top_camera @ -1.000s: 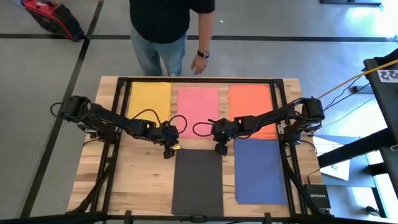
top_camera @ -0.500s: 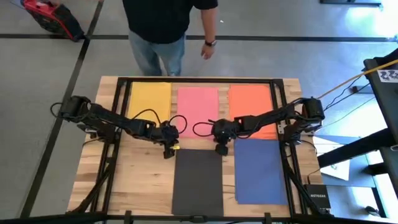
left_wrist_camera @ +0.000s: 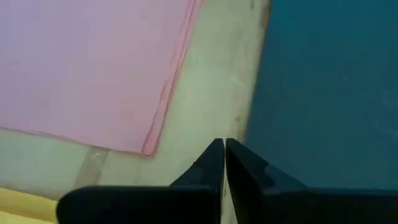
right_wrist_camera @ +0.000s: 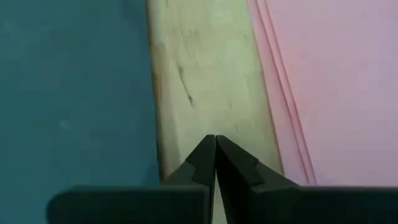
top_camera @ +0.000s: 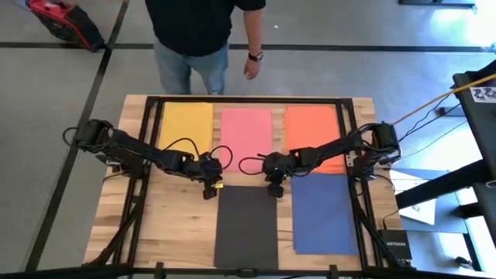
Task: Organize paper
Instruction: Stack left pink paper on the top of the pink paper
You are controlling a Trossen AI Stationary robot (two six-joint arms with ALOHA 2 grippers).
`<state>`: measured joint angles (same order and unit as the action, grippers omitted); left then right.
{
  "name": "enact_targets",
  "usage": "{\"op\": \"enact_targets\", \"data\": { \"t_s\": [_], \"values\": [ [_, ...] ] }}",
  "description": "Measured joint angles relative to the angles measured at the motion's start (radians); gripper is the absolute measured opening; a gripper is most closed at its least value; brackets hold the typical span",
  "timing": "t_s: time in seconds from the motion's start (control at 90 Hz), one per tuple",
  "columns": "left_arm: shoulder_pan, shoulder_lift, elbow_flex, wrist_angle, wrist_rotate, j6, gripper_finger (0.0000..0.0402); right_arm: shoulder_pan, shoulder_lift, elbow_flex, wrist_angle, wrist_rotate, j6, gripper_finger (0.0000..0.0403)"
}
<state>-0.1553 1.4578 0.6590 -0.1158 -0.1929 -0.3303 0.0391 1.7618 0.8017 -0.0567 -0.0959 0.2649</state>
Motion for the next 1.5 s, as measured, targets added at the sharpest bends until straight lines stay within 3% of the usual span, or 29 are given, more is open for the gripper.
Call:
{"op": "enact_targets", "data": {
  "t_s": [0.644, 1.5],
  "values": [
    [0.013, 0.171, 0.001, 0.112, -0.051, 0.008, 0.0000, 0.002, 0.006, -0.001, 0.014, 0.073, 0.000, 0.0000],
    [0.089, 0.179, 0.001, 0.108, -0.137, 0.071, 0.0000, -0.003, 0.010, -0.003, 0.049, 0.214, -0.001, 0.0000]
  ]
}}
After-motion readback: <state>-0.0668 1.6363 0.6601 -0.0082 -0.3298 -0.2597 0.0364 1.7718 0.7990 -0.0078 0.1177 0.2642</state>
